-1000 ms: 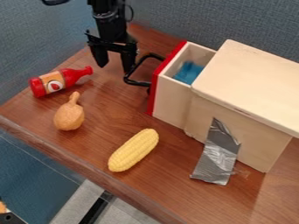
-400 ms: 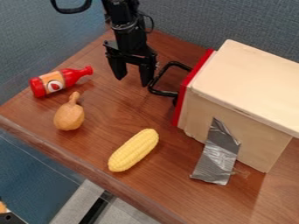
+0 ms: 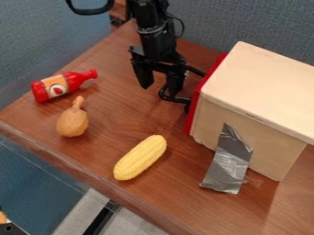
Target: Close the drawer
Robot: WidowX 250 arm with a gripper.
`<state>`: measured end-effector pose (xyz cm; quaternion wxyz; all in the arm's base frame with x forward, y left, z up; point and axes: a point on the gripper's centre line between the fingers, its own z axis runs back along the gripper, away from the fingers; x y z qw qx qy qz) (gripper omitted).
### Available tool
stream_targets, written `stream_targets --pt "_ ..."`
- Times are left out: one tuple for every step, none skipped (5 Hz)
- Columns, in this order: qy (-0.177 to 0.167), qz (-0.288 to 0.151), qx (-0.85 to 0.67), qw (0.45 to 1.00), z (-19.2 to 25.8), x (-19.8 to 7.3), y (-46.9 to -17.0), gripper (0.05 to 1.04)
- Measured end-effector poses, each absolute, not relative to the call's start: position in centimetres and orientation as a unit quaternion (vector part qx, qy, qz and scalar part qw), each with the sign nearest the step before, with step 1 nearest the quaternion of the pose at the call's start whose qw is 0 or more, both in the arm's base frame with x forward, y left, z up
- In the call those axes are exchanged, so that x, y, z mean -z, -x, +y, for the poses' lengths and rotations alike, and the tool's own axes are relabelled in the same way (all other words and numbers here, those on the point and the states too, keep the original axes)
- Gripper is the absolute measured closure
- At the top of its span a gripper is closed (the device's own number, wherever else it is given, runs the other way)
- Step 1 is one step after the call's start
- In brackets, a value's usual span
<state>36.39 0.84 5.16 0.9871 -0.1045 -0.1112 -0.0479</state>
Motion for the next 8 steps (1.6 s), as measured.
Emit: stream_targets --pt "0.108 -0.110 0.049 0.987 0.4 -5.2 -36.4 0.085" --pt "0.111 -0.105 0.055 0.987 0.0 -5.0 -36.1 0.085" --pt "0.125 -0.097 0.052 0.986 -0.4 -5.0 -35.8 0.085" --pt "0.150 -0.091 0.046 0.983 -1.1 -5.3 -35.7 0.085" --pt "0.181 -0.088 0.037 0.979 -1.9 -6.2 -35.9 0.085" --pt "0.244 -0.093 0.009 0.965 -1.4 -7.1 -36.2 0.085" --pt "0.285 -0.081 -0.021 0.955 -0.8 -6.5 -36.4 0.085" --pt "0.289 -0.082 -0.027 0.953 -0.6 -6.3 -36.5 0.085"
